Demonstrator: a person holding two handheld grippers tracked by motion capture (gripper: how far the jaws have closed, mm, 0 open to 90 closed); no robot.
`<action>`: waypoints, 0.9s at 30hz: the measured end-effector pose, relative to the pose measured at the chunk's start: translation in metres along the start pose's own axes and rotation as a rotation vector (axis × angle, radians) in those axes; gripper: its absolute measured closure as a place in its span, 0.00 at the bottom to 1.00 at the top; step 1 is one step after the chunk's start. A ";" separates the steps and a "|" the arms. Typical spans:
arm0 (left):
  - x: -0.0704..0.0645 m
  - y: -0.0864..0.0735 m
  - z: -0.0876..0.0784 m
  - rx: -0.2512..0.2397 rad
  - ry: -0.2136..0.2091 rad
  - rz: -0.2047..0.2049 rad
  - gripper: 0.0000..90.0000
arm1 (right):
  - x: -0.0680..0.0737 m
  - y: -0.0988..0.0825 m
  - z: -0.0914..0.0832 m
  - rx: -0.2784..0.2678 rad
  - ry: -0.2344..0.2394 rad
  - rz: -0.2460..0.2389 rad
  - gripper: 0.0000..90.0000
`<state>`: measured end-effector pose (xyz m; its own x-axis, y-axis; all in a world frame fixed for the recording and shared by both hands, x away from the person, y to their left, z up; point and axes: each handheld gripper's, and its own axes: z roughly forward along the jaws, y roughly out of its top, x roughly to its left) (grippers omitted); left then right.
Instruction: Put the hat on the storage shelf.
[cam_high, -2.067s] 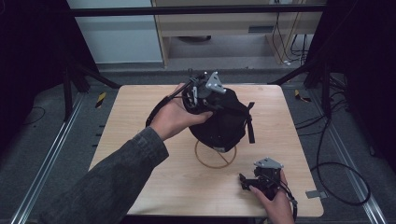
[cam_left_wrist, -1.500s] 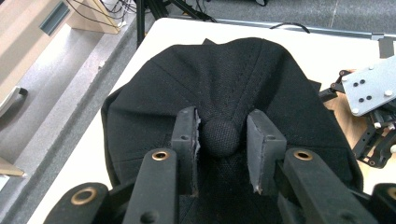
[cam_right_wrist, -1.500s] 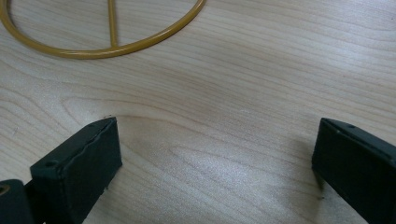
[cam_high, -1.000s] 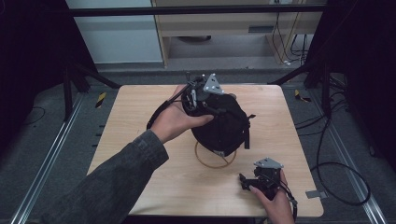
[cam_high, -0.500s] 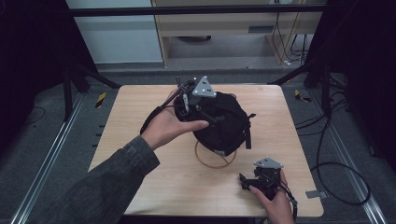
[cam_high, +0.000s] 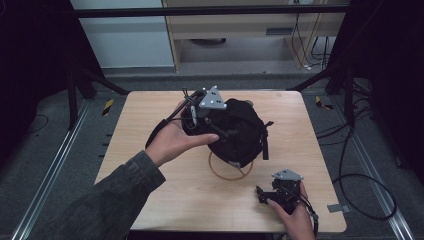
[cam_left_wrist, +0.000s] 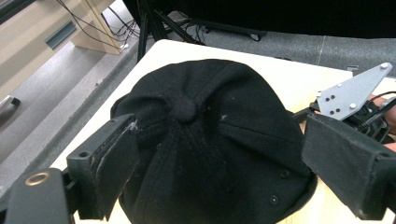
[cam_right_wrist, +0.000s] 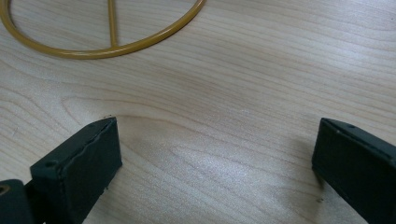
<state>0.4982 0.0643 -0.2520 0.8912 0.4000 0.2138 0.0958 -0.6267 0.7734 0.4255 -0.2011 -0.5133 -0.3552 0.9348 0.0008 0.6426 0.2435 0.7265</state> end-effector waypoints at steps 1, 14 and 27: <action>0.000 0.000 0.000 0.001 0.000 0.002 0.11 | 0.000 0.000 0.000 -0.001 0.000 -0.001 0.02; -0.015 0.001 -0.005 -0.026 -0.023 0.014 0.05 | 0.000 0.000 0.000 -0.001 0.000 0.000 0.02; -0.025 -0.017 -0.018 -0.043 -0.033 -0.001 0.05 | 0.001 0.000 0.000 0.001 0.002 0.004 0.02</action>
<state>0.4658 0.0769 -0.2594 0.9054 0.3778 0.1936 0.0782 -0.5966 0.7987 0.4250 -0.2007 -0.5129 -0.3539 0.9353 0.0048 0.6447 0.2402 0.7258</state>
